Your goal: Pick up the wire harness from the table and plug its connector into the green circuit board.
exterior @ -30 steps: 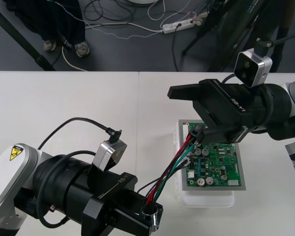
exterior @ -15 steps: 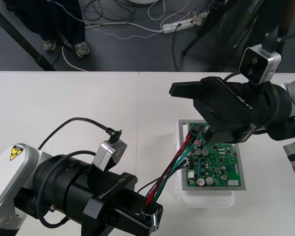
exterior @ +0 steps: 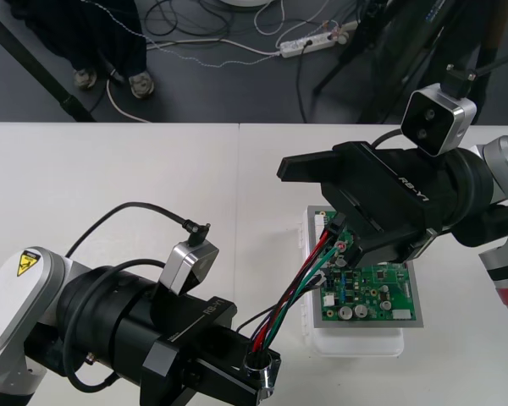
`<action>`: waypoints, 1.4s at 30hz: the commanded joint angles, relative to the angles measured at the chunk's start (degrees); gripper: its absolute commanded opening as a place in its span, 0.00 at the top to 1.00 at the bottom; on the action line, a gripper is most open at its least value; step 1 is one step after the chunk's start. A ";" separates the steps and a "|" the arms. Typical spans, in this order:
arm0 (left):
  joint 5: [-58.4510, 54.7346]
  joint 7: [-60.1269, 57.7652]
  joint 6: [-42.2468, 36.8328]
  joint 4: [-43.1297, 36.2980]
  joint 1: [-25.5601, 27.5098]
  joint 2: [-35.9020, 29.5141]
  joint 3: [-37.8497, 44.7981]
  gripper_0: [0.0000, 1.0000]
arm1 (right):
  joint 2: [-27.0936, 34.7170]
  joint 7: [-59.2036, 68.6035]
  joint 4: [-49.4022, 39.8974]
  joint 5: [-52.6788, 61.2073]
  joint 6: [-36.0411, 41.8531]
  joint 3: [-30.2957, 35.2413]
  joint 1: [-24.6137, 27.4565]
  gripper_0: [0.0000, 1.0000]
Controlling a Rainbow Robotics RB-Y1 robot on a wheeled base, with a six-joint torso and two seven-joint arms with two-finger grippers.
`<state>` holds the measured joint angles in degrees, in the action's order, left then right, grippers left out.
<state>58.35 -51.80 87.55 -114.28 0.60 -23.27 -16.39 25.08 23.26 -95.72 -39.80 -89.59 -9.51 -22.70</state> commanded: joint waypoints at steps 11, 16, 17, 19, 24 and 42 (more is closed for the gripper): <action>-0.87 -3.65 2.45 -1.91 -1.65 1.47 -1.01 1.00 | 2.17 2.85 -2.46 3.24 -0.41 -1.22 -0.77 0.00; -0.87 -3.65 2.45 -1.91 -1.65 1.38 -1.01 1.00 | 2.17 3.02 -2.46 3.33 -0.41 -1.22 -0.68 0.00; -0.87 -3.65 2.45 -1.91 -1.56 1.38 -1.01 1.00 | 2.17 3.02 -2.46 3.33 -0.41 -1.30 -0.77 0.00; -0.87 -3.65 2.45 -1.91 -1.56 1.47 -1.01 1.00 | 2.17 3.02 -2.46 3.33 -0.41 -1.30 -0.77 0.00; -0.87 -3.65 2.45 -1.91 -1.56 1.38 -1.01 1.00 | 2.17 2.76 -2.46 3.41 -0.41 -1.30 -0.77 0.00; -0.87 -3.57 2.45 -1.91 -1.65 1.47 -1.01 1.00 | 2.17 1.88 -2.37 4.56 -0.41 -1.30 -0.77 0.99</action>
<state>58.35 -51.81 87.76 -114.28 0.59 -23.22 -16.39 25.67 23.38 -96.29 -36.27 -89.60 -9.91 -22.70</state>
